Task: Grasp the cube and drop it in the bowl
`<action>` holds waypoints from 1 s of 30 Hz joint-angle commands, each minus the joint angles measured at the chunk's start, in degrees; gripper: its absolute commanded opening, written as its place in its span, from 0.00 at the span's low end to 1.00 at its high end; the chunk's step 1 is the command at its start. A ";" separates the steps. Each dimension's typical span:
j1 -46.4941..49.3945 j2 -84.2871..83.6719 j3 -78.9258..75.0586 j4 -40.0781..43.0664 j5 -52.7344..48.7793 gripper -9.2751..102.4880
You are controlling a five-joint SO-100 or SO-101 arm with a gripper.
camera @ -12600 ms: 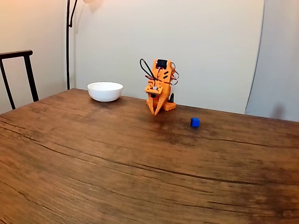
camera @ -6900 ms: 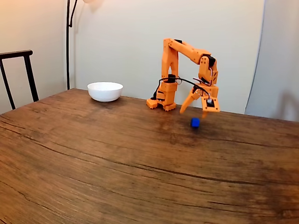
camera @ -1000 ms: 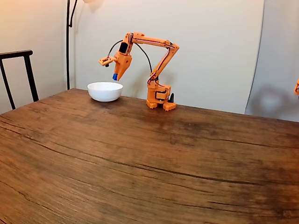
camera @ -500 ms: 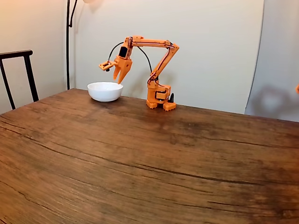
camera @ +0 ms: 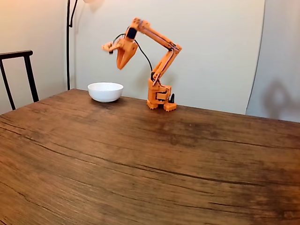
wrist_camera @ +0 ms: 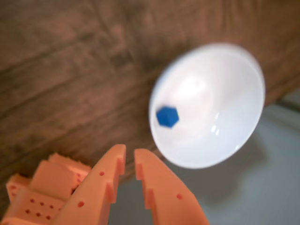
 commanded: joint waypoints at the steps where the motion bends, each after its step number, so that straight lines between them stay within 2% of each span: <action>1: -7.21 4.04 -2.55 3.34 -7.82 0.08; 11: -29.79 16.52 5.89 3.34 -23.99 0.08; 19: -48.78 32.52 15.38 3.25 -30.85 0.08; 23: -53.26 42.71 21.71 3.25 -32.34 0.08; 28: -54.23 55.99 31.20 3.25 -31.90 0.08; 30: -54.23 60.91 34.10 0.79 -31.90 0.08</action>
